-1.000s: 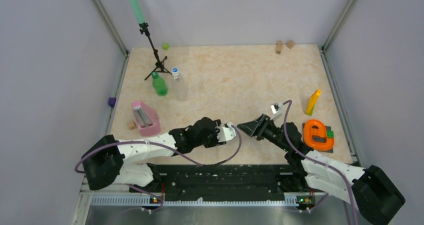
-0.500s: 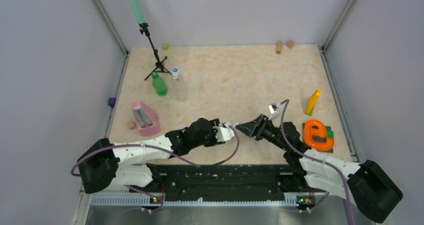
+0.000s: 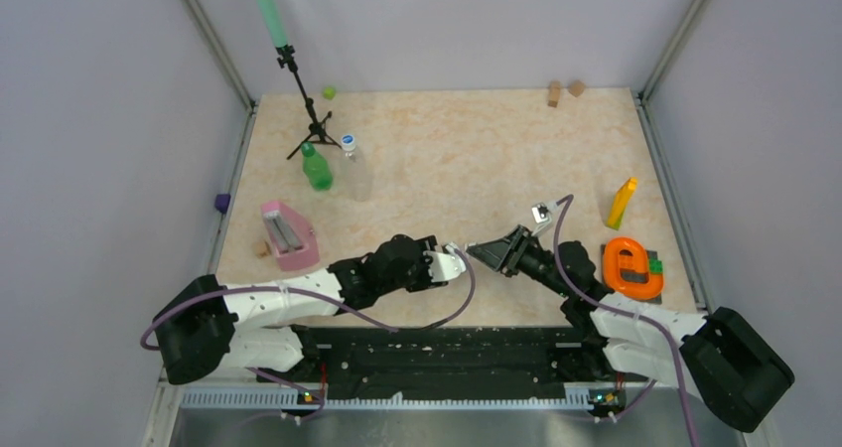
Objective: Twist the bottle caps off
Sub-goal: Unscrew the bottle cap from the plastic bottle.
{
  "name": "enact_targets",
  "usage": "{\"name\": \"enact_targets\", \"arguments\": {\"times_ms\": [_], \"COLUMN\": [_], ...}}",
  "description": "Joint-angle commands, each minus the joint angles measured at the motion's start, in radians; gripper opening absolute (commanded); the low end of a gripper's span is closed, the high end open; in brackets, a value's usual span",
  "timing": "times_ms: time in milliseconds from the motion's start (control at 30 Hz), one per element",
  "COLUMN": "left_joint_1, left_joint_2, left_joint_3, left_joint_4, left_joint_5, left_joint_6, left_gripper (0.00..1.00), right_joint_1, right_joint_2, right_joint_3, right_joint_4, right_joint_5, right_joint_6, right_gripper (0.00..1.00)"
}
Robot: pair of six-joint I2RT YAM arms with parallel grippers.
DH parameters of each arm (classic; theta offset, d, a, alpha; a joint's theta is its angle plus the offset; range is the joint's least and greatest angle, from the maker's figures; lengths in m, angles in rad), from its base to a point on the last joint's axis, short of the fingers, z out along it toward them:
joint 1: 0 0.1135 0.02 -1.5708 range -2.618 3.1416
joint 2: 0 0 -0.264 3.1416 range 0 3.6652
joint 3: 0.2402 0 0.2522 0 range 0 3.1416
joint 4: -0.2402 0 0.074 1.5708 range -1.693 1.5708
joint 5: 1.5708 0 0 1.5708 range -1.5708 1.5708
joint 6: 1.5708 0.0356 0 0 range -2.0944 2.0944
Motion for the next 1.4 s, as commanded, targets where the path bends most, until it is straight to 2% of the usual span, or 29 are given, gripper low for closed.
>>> {"name": "enact_targets", "arguments": {"times_ms": [0,267,467,533,600,767,867,933,1000,1133,1233,1367], "left_joint_1": [-0.003,-0.004,-0.003,-0.002,0.013,0.135,0.223,0.244,0.249,0.260,0.261,0.261], "left_joint_2": [-0.027,-0.003,0.007,-0.006,-0.025,-0.041,-0.031,-0.033,-0.043,-0.046,-0.049,-0.057], "left_joint_3": [-0.011,0.003,0.028,0.044,0.050,0.050,0.054,0.057,0.057,0.081,0.095,0.084], "left_joint_4": [0.034,0.032,-0.009,-0.041,-0.064,-0.056,-0.056,-0.056,-0.056,-0.066,-0.089,-0.076], "left_joint_5": [0.019,0.014,0.026,0.092,0.234,0.592,0.751,0.800,0.835,0.943,0.965,0.909], "left_joint_6": [-0.006,-0.021,-0.049,-0.070,-0.081,-0.136,-0.178,-0.176,-0.181,-0.175,-0.157,-0.174], "left_gripper": [0.00,0.00,0.00,0.00,0.00,0.00,0.00,0.00,0.00,0.00,0.00,0.00], "right_joint_1": [-0.011,-0.011,-0.011,-0.011,-0.011,-0.011,-0.011,-0.011,-0.009,-0.009,-0.009,-0.009], "right_joint_2": [-0.002,-0.009,-0.014,-0.019,-0.024,-0.005,0.003,0.011,0.024,0.057,0.073,0.071], "right_joint_3": [0.008,0.004,0.005,0.014,0.028,0.067,0.046,0.047,0.078,0.201,0.247,0.274], "right_joint_4": [0.064,0.077,0.079,0.097,0.096,0.022,0.104,0.151,0.128,-0.112,-0.188,-0.212], "right_joint_5": [0.012,0.021,-0.011,-0.069,-0.112,-0.238,-0.293,-0.320,-0.394,-0.534,-0.545,-0.535], "right_joint_6": [-0.004,0.012,-0.039,-0.094,-0.168,-0.385,-0.432,-0.451,-0.522,-0.744,-0.853,-0.878], "right_gripper": [0.39,0.38,0.15,0.10,0.06,0.00,0.00,0.00,0.00,0.01,0.02,0.03]}}
